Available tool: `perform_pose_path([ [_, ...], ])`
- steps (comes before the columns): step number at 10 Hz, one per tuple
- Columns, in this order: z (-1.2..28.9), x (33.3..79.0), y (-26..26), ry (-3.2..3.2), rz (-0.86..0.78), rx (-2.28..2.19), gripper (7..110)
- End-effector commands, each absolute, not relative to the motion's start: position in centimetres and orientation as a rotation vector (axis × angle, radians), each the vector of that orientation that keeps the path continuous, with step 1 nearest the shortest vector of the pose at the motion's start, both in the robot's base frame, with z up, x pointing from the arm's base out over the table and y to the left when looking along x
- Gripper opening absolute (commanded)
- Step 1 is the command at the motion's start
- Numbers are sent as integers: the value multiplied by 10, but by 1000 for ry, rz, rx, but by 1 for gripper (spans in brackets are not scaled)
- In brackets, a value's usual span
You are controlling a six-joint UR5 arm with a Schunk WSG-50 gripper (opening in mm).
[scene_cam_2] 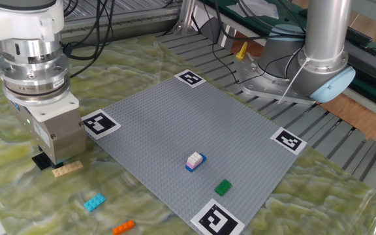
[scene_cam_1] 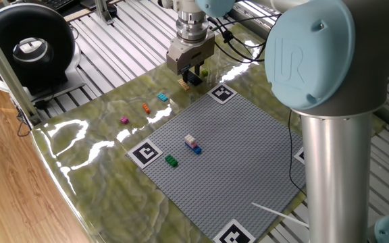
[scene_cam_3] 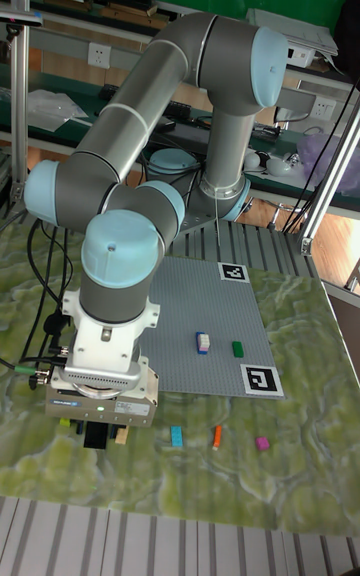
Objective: Stack small Lego blocks randomly, one at a time
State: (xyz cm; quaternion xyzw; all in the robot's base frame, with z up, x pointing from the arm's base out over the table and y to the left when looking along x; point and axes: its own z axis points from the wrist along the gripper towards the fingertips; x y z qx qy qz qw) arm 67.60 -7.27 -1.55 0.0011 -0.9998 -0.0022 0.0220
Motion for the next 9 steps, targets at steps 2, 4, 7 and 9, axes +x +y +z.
perform_pose_path([
  [2, -14, 675, -70, -3093, -34, -15, 44],
  [4, -14, 675, -71, -3092, -27, -18, 44],
  [7, -14, 675, -71, -3092, -25, -18, 44],
  [9, -14, 675, -72, -3092, -25, -18, 44],
])
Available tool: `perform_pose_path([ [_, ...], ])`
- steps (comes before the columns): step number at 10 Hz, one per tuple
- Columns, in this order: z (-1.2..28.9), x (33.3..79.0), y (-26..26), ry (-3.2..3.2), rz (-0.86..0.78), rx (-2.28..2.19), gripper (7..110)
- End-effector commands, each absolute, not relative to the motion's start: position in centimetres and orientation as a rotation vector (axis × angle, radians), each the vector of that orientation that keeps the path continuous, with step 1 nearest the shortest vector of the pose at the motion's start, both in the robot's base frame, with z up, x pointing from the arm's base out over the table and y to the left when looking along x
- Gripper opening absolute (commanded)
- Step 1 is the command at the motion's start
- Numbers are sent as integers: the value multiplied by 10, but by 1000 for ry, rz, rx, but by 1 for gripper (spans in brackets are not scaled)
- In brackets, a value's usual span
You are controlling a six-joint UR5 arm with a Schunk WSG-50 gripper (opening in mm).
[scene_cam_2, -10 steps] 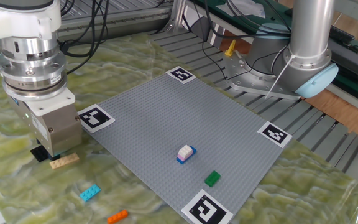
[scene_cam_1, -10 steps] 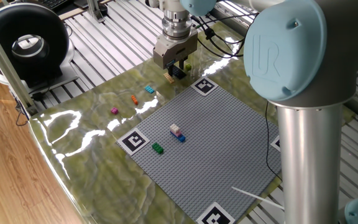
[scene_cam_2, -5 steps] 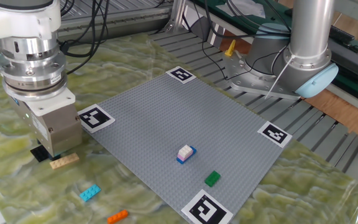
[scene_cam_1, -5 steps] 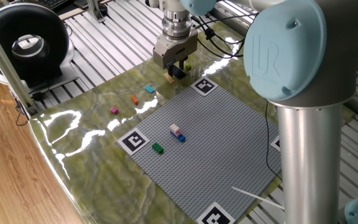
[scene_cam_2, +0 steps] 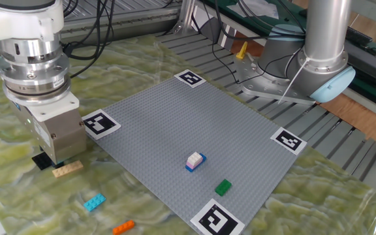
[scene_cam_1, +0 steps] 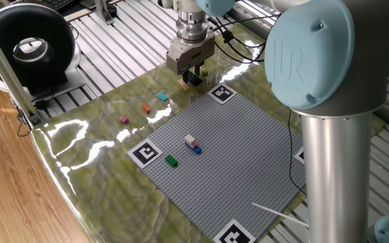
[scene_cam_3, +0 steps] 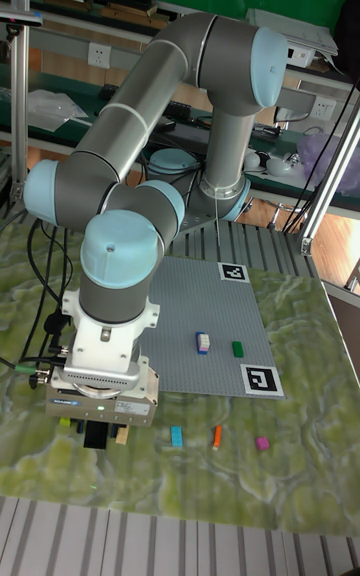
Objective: Stack small Lego blocks randomly, one at a time
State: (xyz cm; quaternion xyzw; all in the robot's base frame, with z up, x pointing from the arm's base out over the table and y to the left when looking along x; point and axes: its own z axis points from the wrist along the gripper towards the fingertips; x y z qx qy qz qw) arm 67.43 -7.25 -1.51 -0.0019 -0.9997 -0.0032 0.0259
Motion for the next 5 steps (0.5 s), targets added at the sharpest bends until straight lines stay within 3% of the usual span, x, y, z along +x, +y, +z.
perform_pose_path([
  [1, -14, 675, -72, -3092, -25, -18, 44],
  [5, -14, 675, -73, -3092, -15, -23, 44],
])
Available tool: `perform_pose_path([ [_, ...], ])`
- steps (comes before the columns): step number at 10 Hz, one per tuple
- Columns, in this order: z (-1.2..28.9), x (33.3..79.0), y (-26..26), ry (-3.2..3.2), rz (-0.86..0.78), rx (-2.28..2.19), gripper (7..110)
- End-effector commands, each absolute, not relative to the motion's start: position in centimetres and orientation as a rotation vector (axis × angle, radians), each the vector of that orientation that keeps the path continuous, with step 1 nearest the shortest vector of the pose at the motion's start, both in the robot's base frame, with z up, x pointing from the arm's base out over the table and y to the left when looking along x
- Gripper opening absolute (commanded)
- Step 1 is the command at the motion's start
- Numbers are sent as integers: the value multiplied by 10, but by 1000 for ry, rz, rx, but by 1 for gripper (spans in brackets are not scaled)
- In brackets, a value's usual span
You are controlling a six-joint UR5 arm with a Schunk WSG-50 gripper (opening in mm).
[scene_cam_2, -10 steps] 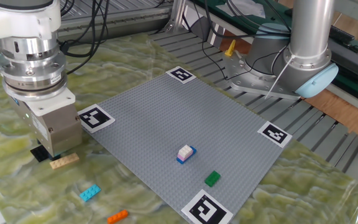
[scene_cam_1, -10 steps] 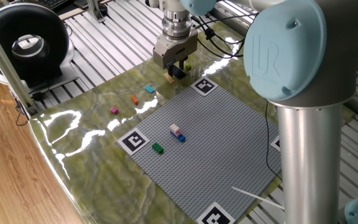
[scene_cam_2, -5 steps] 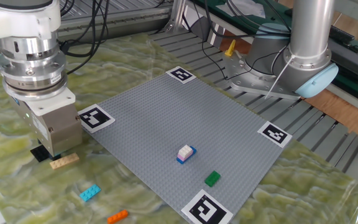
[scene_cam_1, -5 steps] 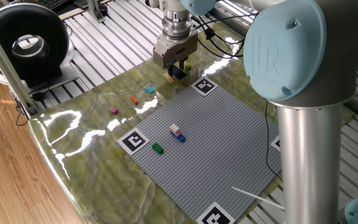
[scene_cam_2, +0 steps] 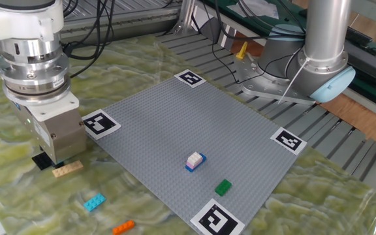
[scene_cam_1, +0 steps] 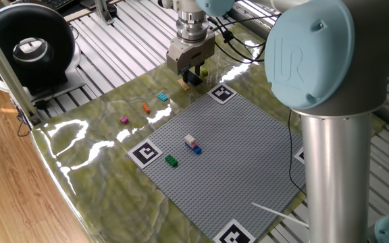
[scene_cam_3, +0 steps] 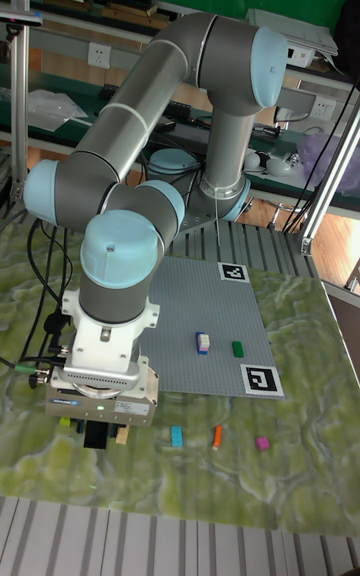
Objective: Stack small Lego blocks randomly, one at a time
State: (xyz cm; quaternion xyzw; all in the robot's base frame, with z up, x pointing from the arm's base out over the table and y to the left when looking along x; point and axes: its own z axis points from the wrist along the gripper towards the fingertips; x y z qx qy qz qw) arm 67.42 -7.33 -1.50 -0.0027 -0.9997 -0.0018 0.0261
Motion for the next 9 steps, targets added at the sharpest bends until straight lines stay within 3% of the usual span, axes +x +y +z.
perform_pose_path([
  [1, -14, 675, -73, -3092, -15, -25, 22],
  [9, -13, 675, -73, -3094, -18, -25, 22],
])
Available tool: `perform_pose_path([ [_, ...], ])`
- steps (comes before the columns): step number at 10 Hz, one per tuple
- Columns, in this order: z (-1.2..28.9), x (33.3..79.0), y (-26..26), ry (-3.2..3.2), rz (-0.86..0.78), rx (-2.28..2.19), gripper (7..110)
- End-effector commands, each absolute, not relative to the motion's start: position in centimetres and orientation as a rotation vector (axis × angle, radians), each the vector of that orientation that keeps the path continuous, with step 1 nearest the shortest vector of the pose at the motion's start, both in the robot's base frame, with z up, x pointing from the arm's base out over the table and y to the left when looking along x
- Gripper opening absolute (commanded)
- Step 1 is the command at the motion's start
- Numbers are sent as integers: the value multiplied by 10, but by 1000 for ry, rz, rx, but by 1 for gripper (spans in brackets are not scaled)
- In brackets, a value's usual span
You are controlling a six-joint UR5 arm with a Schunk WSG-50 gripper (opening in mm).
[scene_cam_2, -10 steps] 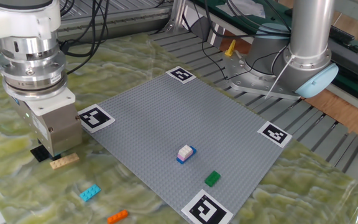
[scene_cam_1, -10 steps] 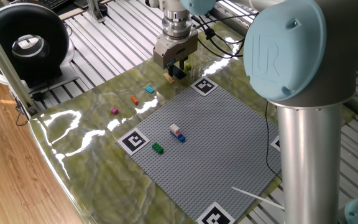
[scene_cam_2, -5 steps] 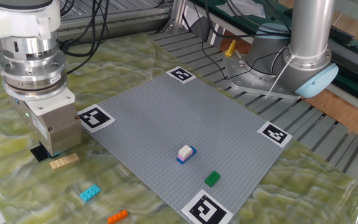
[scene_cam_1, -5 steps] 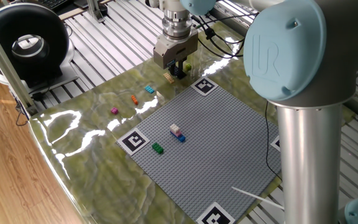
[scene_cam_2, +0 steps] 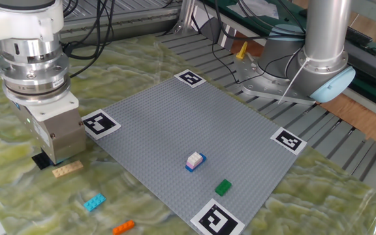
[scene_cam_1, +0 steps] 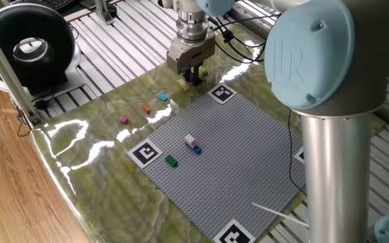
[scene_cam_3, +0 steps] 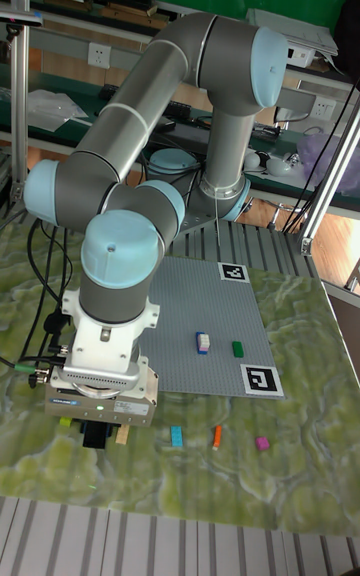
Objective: Stack small Lego blocks randomly, one at a time
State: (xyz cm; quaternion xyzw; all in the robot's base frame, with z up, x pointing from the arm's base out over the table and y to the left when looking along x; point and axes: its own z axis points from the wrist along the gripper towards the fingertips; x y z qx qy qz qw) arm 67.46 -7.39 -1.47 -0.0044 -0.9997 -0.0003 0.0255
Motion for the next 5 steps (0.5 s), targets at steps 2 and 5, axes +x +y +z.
perform_pose_path([
  [2, -13, 675, -73, -3090, -12, -35, 22],
  [5, -11, 674, -74, -3089, -10, -37, 22],
])
